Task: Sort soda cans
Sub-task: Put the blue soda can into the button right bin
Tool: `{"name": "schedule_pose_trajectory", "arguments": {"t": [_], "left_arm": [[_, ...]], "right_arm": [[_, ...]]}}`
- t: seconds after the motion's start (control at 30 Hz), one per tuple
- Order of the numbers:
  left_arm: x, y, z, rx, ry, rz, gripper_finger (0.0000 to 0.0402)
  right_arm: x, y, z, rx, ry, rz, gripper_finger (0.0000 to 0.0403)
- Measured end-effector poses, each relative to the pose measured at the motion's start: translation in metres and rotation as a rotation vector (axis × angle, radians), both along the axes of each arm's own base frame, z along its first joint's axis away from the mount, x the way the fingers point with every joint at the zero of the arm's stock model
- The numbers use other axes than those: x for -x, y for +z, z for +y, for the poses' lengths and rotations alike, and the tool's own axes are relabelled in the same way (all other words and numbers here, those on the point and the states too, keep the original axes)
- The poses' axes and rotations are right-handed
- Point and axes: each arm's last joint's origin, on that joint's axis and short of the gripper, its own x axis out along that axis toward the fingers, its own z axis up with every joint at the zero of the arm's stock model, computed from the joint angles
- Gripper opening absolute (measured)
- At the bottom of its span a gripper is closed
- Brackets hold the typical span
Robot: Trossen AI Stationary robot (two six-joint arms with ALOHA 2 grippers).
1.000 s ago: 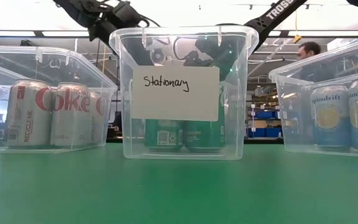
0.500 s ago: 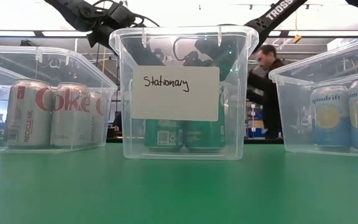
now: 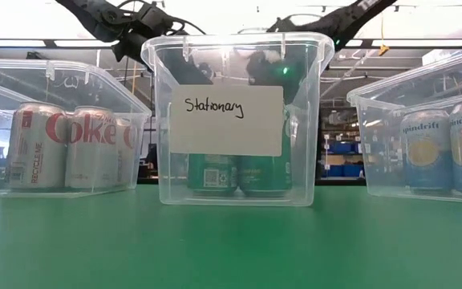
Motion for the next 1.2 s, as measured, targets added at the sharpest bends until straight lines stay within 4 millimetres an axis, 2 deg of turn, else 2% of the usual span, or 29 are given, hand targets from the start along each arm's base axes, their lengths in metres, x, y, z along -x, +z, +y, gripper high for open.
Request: {"name": "schedule_pose_trajectory", "arguments": {"t": [0.27,0.5,0.67,0.83,1.03,1.2], "left_arm": [[-0.001,0.005,0.001,-0.023,0.006,-0.050,0.0001],[-0.002,0.008,0.002,-0.043,0.014,-0.073,0.0001],[-0.003,0.013,0.003,-0.070,0.015,-0.115,0.0001],[-0.003,0.013,0.003,-0.073,0.015,-0.118,0.0001],[-0.003,0.013,0.003,-0.069,0.015,-0.115,0.0001],[-0.003,0.011,0.003,-0.059,0.016,-0.102,0.0001]], "right_arm": [[0.022,0.046,0.005,0.074,-0.069,-0.093,0.0235],[0.058,0.092,0.024,0.105,-0.148,-0.140,0.0235],[0.087,0.115,0.051,0.086,-0.204,-0.116,0.0235],[0.113,0.132,0.089,0.041,-0.227,-0.115,0.0235],[0.138,0.140,0.134,-0.014,-0.237,-0.100,0.0235],[0.164,0.140,0.161,-0.094,-0.255,-0.052,0.0235]]}}
